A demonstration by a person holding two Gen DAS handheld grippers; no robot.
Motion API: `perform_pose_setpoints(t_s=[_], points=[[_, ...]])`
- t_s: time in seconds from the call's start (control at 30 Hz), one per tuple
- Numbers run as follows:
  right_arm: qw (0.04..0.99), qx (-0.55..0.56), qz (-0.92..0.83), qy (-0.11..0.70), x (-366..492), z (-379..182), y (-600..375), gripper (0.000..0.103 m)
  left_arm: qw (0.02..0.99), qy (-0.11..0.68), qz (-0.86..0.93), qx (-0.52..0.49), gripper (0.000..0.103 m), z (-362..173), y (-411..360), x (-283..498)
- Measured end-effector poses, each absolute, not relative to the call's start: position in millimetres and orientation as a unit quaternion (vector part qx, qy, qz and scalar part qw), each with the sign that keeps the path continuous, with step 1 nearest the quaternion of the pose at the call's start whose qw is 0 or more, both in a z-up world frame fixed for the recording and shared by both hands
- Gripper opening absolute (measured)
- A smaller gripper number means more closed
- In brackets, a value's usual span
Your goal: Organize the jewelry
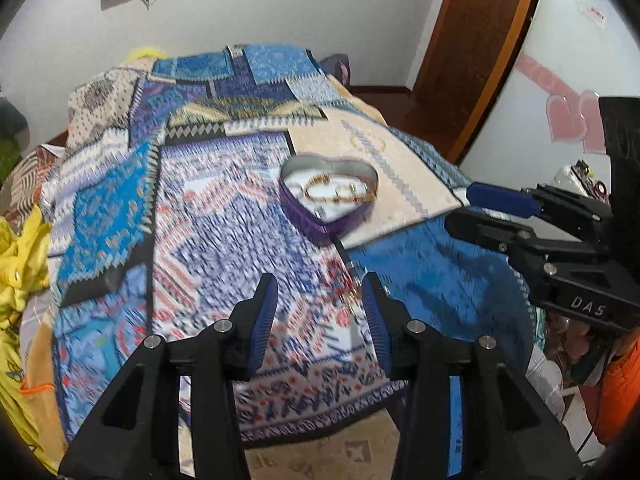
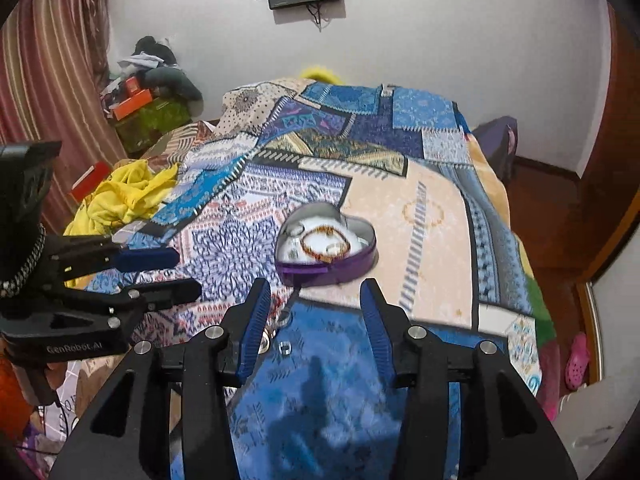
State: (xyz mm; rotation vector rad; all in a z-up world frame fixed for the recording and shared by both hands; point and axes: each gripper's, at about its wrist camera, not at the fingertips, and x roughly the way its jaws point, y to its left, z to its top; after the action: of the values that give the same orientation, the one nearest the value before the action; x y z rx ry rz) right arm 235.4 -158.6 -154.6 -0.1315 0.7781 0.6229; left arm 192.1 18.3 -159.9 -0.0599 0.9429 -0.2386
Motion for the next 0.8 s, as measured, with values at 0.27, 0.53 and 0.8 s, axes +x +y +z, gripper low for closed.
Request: perform_pose_setpoints(t_s=[0.27,0.53,0.8], points=[[0.869,-0.072,0.287,0.397,228.2,-181.9,-165.1,0.043,0.863,0.487,-0.127,-0.026,0.043,-197.3,-0.1,189.8],[0.862,-0.071,0.281,0.416,229.4,-200.2,-172.1,0.043,0.86,0.493,-0.134,-0.01,0.043,-215.9,-18.6,201.5],[0.857,-0.069,0.287,0.423,230.2,-205.7,-173.1,0.043,0.865,0.483,-0.133,0.015,0.025,-221.9,-28.0,207.6]])
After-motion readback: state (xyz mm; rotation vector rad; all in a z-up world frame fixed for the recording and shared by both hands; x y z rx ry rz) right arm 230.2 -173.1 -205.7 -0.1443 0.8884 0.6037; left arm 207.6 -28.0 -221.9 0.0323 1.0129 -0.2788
